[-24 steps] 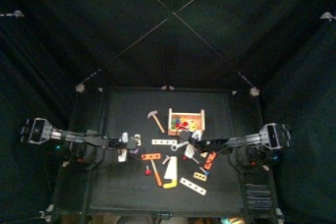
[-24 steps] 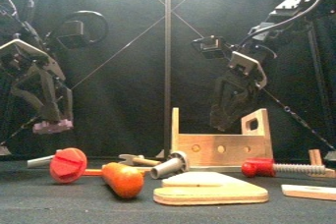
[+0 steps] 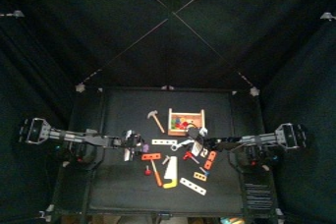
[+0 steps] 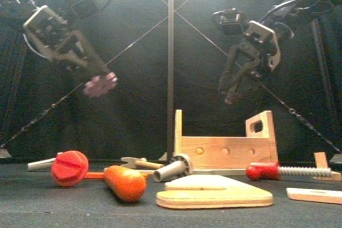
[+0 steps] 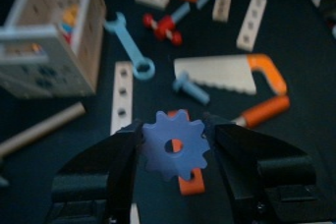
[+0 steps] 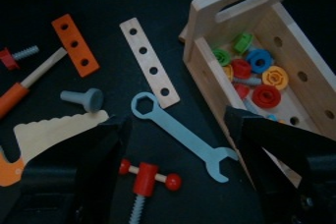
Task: Place purple gear into toolbox
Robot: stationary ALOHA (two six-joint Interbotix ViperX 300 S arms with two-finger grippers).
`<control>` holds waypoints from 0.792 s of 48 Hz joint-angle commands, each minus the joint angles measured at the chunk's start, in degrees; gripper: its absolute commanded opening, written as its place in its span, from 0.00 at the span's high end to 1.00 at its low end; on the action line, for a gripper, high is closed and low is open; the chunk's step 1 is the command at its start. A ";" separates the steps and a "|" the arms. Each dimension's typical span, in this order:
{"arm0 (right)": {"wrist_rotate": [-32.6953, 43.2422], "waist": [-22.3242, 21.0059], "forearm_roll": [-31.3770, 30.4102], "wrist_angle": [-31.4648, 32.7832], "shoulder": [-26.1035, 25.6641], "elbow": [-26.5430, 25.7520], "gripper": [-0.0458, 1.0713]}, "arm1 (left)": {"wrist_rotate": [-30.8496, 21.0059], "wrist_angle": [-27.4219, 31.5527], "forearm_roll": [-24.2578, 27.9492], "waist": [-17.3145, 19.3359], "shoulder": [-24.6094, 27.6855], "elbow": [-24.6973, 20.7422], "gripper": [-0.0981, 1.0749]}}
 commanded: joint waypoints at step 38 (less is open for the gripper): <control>0.09 -0.88 1.67 0.00 -3.69 4.39 0.03 | -0.09 -26.81 -7.65 13.36 34.28 -29.44 0.27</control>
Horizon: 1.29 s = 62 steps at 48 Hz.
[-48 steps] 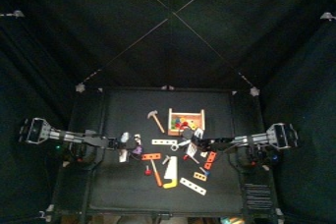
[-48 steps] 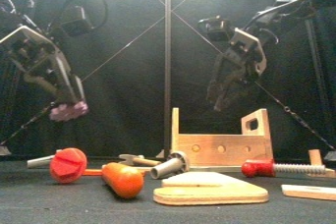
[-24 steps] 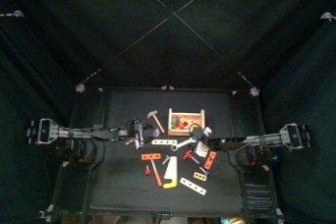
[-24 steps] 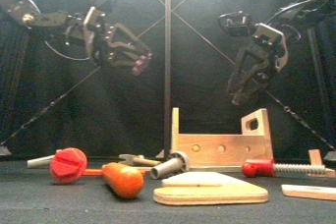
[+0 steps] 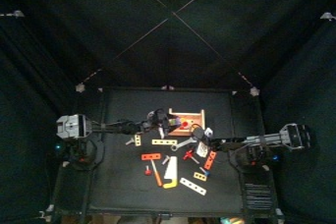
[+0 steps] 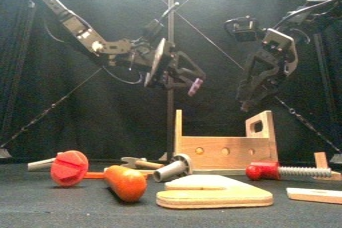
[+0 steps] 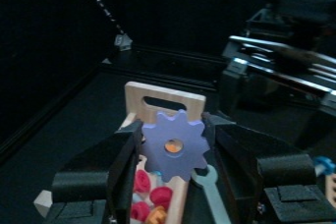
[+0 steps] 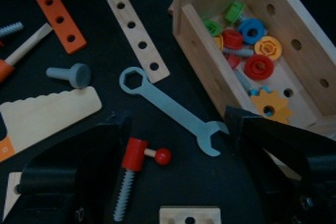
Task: Place purple gear into toolbox
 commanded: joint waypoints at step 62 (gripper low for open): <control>0.09 -0.18 1.67 1.93 -3.25 -1.49 0.03 | 0.18 1.67 -0.18 2.46 -1.05 0.70 0.04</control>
